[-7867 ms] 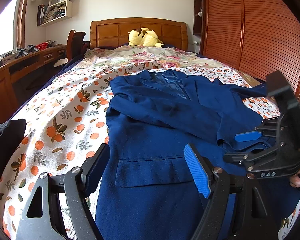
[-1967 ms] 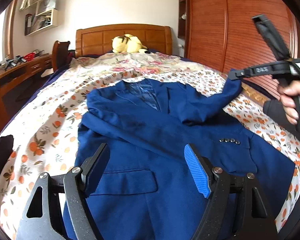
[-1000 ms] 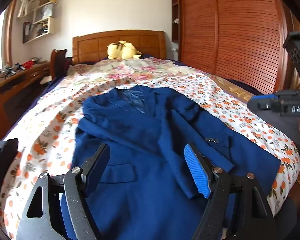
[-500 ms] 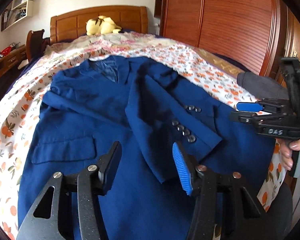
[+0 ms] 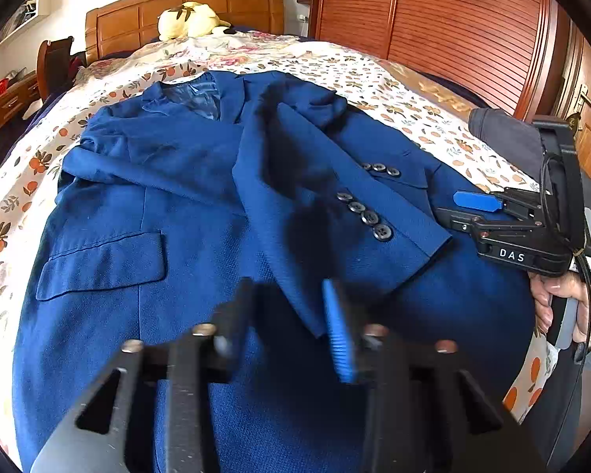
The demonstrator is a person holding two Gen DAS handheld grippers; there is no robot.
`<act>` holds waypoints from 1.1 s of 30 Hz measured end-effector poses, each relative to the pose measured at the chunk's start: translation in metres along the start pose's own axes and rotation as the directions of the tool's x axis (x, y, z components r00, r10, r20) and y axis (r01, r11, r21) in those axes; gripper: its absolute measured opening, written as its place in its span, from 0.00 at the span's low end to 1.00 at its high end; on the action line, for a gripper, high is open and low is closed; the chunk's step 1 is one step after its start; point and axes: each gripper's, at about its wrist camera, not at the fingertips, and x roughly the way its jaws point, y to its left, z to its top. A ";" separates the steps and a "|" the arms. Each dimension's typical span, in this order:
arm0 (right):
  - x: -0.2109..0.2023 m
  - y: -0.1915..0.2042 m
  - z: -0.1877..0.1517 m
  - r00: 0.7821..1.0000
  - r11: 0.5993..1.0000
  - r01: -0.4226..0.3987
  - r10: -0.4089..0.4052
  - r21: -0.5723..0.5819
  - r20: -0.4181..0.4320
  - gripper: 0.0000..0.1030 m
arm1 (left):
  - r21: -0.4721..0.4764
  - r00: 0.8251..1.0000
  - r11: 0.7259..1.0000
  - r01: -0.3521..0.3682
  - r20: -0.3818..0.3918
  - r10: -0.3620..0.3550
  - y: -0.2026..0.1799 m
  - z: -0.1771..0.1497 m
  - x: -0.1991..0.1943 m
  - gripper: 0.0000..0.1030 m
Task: Fold large clothes
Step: 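Grasp the sleeve nearest the left tool and fold it across the front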
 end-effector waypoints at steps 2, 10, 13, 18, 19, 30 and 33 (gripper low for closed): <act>0.000 -0.001 -0.001 1.000 1.000 -0.010 0.010 0.010 -0.001 0.50 | 0.032 1.000 0.999 0.012 -0.005 -0.012 -0.003 0.003 -0.003 0.07; -0.002 -0.004 -0.006 1.000 1.000 -0.004 0.004 0.011 0.007 0.50 | -0.053 0.993 0.998 -0.021 0.119 0.027 0.041 0.024 -0.048 0.05; -0.002 -0.004 -0.006 1.000 1.000 -0.005 0.005 0.013 0.006 0.50 | -0.098 0.989 0.994 -0.044 0.136 0.057 0.062 0.027 -0.052 0.05; -0.002 -0.004 -0.006 1.000 1.000 -0.002 0.002 0.011 0.005 0.50 | -0.159 0.977 0.982 -0.098 0.170 0.125 0.093 0.032 -0.061 0.05; -0.002 -0.004 -0.006 1.000 1.000 -0.002 0.001 0.010 0.005 0.51 | -0.172 0.973 0.978 -0.114 0.179 0.145 0.099 0.033 -0.063 0.05; -0.002 -0.003 -0.006 1.000 1.000 -0.002 0.002 0.010 0.005 0.51 | -0.223 0.969 0.965 -0.134 0.173 0.175 0.119 0.028 -0.061 0.44; -0.002 -0.004 -0.006 1.000 1.000 -0.004 0.004 0.012 0.006 0.51 | -0.196 0.972 0.971 -0.139 0.162 0.172 0.114 0.025 -0.061 0.44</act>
